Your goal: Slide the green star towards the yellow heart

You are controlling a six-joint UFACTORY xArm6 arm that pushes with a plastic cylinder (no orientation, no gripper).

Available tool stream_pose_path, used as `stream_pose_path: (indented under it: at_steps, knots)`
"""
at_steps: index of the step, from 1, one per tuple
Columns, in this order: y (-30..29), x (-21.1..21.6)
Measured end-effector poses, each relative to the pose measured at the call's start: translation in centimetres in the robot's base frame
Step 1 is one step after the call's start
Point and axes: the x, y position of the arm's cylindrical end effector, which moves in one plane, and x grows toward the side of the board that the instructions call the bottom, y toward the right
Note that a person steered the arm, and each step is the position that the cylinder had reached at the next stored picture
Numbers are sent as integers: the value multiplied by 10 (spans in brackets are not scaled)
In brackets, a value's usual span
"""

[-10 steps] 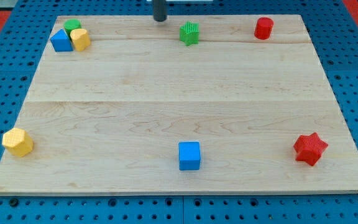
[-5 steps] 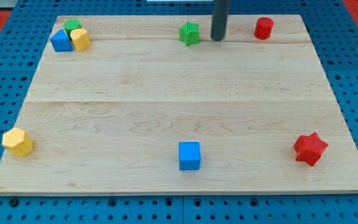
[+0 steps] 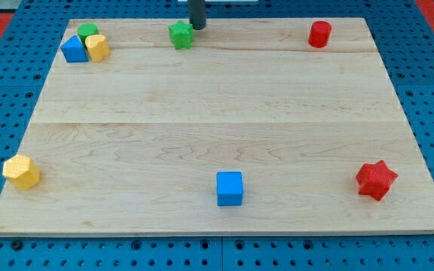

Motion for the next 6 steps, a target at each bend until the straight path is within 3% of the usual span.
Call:
stream_pose_path:
  at_steps: [1, 3, 5, 6]
  knots:
    - [9, 10]
    - [-66, 17]
    - [-19, 34]
    - [-42, 55]
